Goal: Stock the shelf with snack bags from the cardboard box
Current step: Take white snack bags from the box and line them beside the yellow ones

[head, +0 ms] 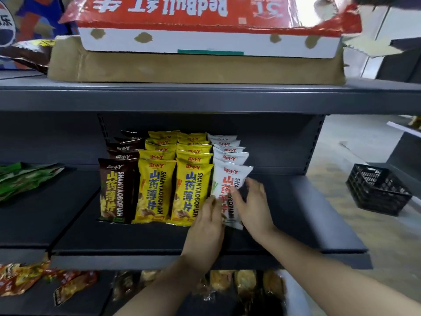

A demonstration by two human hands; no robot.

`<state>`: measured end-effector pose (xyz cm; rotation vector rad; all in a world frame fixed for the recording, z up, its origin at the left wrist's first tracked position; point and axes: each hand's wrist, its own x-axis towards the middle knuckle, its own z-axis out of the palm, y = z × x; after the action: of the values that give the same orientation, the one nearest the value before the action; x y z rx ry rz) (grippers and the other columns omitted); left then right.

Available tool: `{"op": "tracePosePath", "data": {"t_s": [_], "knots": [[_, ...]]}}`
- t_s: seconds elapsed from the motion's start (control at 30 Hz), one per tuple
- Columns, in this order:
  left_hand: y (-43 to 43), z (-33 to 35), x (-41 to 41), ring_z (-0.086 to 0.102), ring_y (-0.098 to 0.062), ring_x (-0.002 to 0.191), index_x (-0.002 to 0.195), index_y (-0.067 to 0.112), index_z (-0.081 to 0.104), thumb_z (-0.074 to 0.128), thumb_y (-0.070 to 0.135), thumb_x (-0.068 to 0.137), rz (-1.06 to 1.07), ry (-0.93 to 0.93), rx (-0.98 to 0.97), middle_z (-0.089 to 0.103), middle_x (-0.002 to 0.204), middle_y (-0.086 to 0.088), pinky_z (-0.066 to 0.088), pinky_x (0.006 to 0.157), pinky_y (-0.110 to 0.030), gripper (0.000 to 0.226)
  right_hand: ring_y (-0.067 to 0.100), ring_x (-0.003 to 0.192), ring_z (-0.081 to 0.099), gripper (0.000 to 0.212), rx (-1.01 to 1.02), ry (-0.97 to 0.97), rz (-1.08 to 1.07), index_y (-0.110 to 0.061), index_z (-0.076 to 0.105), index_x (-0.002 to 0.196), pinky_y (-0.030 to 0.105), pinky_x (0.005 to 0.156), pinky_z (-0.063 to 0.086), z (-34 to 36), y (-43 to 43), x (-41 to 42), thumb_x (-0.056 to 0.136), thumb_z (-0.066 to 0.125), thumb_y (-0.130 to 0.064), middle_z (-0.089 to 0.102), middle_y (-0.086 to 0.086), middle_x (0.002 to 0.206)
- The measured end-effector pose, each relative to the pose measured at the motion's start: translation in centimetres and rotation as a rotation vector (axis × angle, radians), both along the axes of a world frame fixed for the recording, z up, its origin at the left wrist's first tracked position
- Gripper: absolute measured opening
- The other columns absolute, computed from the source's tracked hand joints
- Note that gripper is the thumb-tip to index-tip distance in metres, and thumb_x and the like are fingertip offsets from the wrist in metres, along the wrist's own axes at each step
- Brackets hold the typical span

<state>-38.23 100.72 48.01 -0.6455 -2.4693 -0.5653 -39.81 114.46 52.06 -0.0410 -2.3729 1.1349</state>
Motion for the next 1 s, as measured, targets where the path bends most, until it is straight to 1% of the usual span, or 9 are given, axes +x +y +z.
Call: {"op": "tracePosePath", "data": {"t_s": [0.07, 0.17, 0.27, 0.37, 0.57, 0.67, 0.8, 0.9, 1.0], "knots": [[1.8, 0.3, -0.6, 0.057, -0.036, 0.107, 0.125, 0.010, 0.032, 0.081, 0.010, 0.065, 0.074, -0.083, 0.155, 0.051, 0.118, -0.019, 0.054, 0.087, -0.041, 0.077, 0.012, 0.098, 0.053, 0.038, -0.122, -0.016, 0.001, -0.007, 0.057, 0.110, 0.009, 0.074, 0.039, 1.0, 0.1, -1.2, 0.092, 0.055, -0.040, 0.056, 0.008, 0.111], [3.8, 0.8, -1.1, 0.057, -0.032, 0.097, 0.117, 0.012, 0.033, 0.088, 0.025, 0.057, 0.189, -0.089, 0.267, 0.052, 0.106, -0.016, 0.055, 0.078, -0.039, 0.082, 0.021, 0.090, 0.061, 0.040, -0.202, -0.065, -0.027, -0.004, 0.053, 0.099, 0.036, 0.076, 0.050, 2.4, -0.1, -2.9, 0.093, 0.052, -0.043, 0.060, 0.010, 0.102], [5.1, 1.2, -1.1, 0.059, -0.031, 0.092, 0.121, 0.007, 0.035, 0.092, 0.029, 0.047, 0.305, -0.115, 0.304, 0.054, 0.103, -0.015, 0.055, 0.075, -0.038, 0.096, 0.032, 0.089, 0.062, 0.030, -0.106, -0.072, -0.101, -0.007, 0.050, 0.093, 0.041, 0.074, 0.050, 3.3, 0.4, -4.0, 0.099, 0.044, -0.035, 0.065, 0.015, 0.097], [5.8, 0.6, -1.0, 0.061, -0.030, 0.087, 0.126, 0.002, 0.039, 0.093, 0.037, 0.035, 0.387, -0.140, 0.259, 0.056, 0.100, -0.014, 0.055, 0.069, -0.037, 0.112, 0.032, 0.081, 0.063, 0.030, 0.018, -0.002, -0.088, -0.005, 0.058, 0.091, 0.043, 0.070, 0.052, 3.9, 1.4, -4.8, 0.099, 0.043, -0.030, 0.068, 0.012, 0.088], [6.1, -0.5, -1.1, 0.061, -0.032, 0.090, 0.128, 0.004, 0.036, 0.092, 0.042, 0.036, 0.405, -0.144, 0.273, 0.056, 0.102, -0.014, 0.056, 0.070, -0.040, 0.114, 0.020, 0.066, 0.057, 0.029, -0.071, -0.007, -0.008, -0.011, 0.054, 0.076, 0.031, 0.057, 0.042, 4.1, 2.0, -5.7, 0.099, 0.047, -0.026, 0.063, 0.005, 0.074], [6.1, -0.7, -1.0, 0.057, -0.032, 0.101, 0.134, 0.006, 0.029, 0.090, 0.039, 0.047, 0.374, -0.141, 0.293, 0.053, 0.111, -0.015, 0.053, 0.081, -0.041, 0.112, 0.016, 0.075, 0.059, 0.025, -0.170, -0.018, 0.038, -0.012, 0.053, 0.086, 0.030, 0.064, 0.045, 3.4, 2.0, -5.7, 0.098, 0.047, -0.033, 0.063, 0.004, 0.086], [6.0, -1.2, -0.9, 0.033, -0.027, 0.133, 0.149, 0.007, 0.015, 0.076, 0.029, 0.076, 0.263, -0.171, 0.402, 0.035, 0.141, -0.013, 0.031, 0.109, -0.035, 0.097, 0.011, 0.094, 0.066, 0.048, -0.394, -0.099, 0.166, -0.011, 0.055, 0.109, 0.032, 0.080, 0.056, 0.7, 1.8, -4.7, 0.086, 0.057, -0.054, 0.065, 0.004, 0.108], [5.6, -1.3, -1.0, 0.028, -0.022, 0.140, 0.150, 0.011, 0.014, 0.066, 0.022, 0.086, 0.203, -0.115, 0.423, 0.030, 0.150, -0.009, 0.024, 0.112, -0.030, 0.083, 0.004, 0.088, 0.065, 0.038, -0.510, -0.299, 0.291, -0.011, 0.047, 0.118, 0.013, 0.064, 0.053, -0.4, 1.3, -3.3, 0.095, 0.051, -0.041, 0.066, -0.002, 0.105], [5.4, -0.9, -0.9, 0.023, -0.019, 0.143, 0.151, 0.016, 0.011, 0.061, 0.017, 0.089, 0.164, -0.171, 0.482, 0.025, 0.154, -0.006, 0.028, 0.115, -0.034, 0.079, 0.002, 0.086, 0.065, 0.035, -0.558, -0.339, 0.358, -0.013, 0.049, 0.121, 0.008, 0.058, 0.049, -0.9, 0.8, -2.7, 0.099, 0.043, -0.039, 0.067, -0.005, 0.101]]}}
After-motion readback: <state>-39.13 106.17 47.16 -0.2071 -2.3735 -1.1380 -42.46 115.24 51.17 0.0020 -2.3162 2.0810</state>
